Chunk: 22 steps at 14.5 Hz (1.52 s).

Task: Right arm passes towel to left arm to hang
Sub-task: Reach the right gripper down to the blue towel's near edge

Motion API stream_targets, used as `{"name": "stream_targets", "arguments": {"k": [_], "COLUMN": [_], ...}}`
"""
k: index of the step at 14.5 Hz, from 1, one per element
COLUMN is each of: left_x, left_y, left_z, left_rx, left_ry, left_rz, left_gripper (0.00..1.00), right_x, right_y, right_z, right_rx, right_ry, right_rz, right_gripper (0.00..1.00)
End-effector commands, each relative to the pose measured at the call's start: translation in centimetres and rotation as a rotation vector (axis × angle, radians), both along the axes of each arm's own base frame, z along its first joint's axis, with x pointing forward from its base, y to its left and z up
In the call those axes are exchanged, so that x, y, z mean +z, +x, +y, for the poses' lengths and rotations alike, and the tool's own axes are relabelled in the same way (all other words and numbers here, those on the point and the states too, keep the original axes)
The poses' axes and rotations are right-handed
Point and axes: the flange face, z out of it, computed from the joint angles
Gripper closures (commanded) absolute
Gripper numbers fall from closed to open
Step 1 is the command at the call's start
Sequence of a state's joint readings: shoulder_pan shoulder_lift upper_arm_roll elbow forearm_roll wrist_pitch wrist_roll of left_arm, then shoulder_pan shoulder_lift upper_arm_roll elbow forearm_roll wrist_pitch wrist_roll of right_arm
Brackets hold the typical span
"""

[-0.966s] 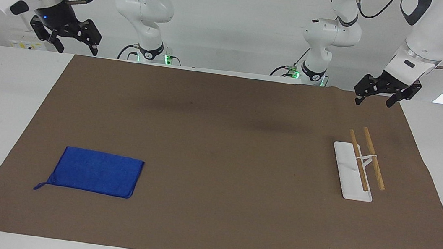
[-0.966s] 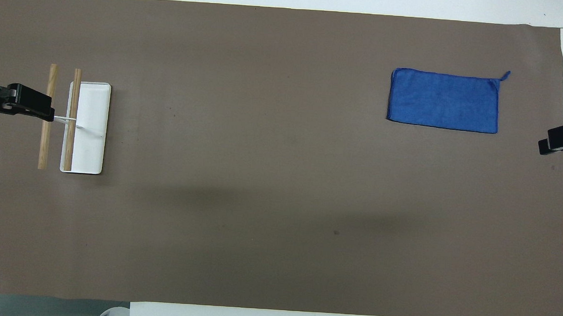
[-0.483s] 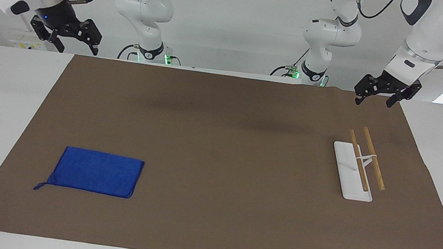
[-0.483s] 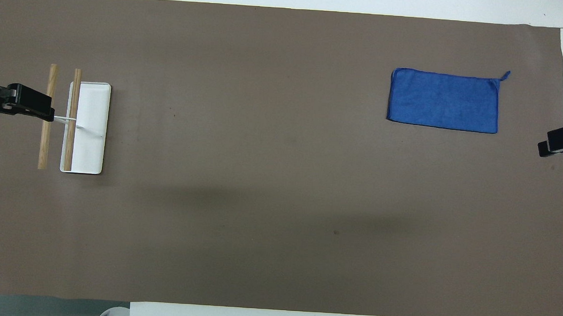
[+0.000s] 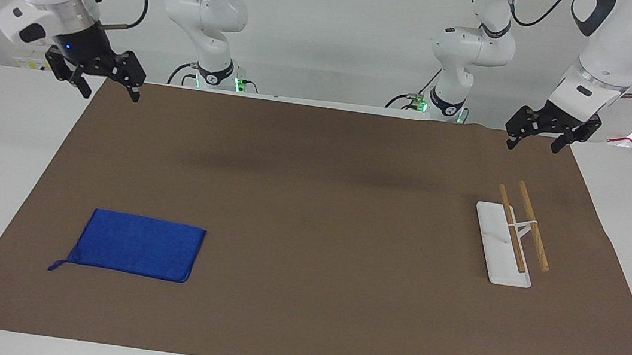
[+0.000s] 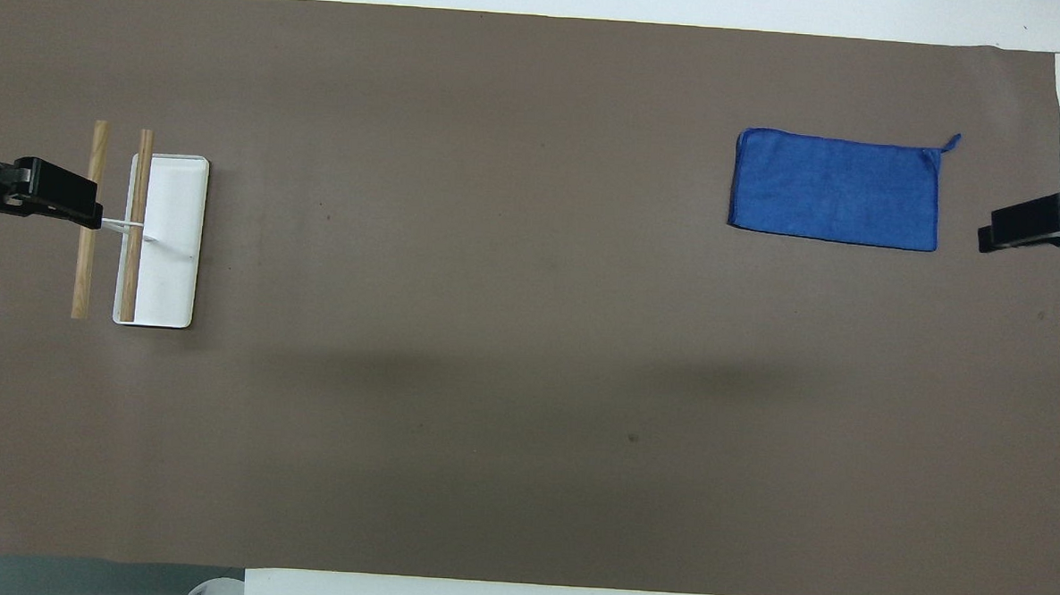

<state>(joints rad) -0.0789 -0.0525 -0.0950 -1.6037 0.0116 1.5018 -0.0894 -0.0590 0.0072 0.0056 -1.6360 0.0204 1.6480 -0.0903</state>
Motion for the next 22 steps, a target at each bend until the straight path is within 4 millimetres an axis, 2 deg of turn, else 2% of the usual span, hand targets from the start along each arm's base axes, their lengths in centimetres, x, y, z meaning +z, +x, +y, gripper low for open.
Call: {"name": "stream_targets", "arguments": {"k": [1,3,5,6,7,8,11,14,17,19,22], "left_x": [0.2,0.1,0.1,0.1,0.1,0.2,0.1,0.2,0.2,0.1,0.2], "left_y": [-0.2,-0.2,-0.2,-0.2,-0.2,-0.2,-0.2,-0.2,-0.2,-0.1,0.1], "left_z": [0.2,0.2,0.2,0.2,0.2,0.2,0.2,0.2,0.2,0.2,0.3], "left_rx": [0.008,0.008,0.008,0.008,0.008,0.008,0.008,0.008,0.008,0.011,0.01], "left_ry": [-0.004,-0.004,-0.004,-0.004,-0.004,-0.004,-0.004,-0.004,-0.004,-0.004,-0.002], "left_rz": [-0.015,-0.014,-0.014,-0.014,-0.014,-0.015,-0.014,-0.015,-0.015,-0.02,-0.031], "left_gripper": [0.0,0.0,0.0,0.0,0.0,0.0,0.0,0.0,0.0,0.0,0.0], "right_x": [-8.1,-13.6,-18.1,-19.9,-22.0,-24.4,-29.1,-29.7,-30.4,-30.5,-30.9], "right_y": [4.6,7.3,9.0,9.4,9.2,8.5,7.7,7.8,8.1,8.2,7.9], "right_z": [0.2,-0.7,-1.2,-2.1,-3.4,-3.3,-4.0,-3.1,-3.0,-1.9,-2.4], "right_rx": [0.002,-0.012,-0.008,-0.017,-0.037,-0.035,-0.047,-0.035,-0.031,-0.011,-0.005], "right_ry": [0.002,0.002,-0.019,-0.027,-0.027,-0.027,-0.029,-0.028,-0.03,-0.031,-0.031], "right_rz": [0.003,-0.001,-0.009,-0.012,-0.006,-0.015,-0.03,-0.03,-0.042,-0.044,-0.038], "right_gripper": [0.0,0.0,0.0,0.0,0.0,0.0,0.05,0.12,0.19,0.2,0.2]}}
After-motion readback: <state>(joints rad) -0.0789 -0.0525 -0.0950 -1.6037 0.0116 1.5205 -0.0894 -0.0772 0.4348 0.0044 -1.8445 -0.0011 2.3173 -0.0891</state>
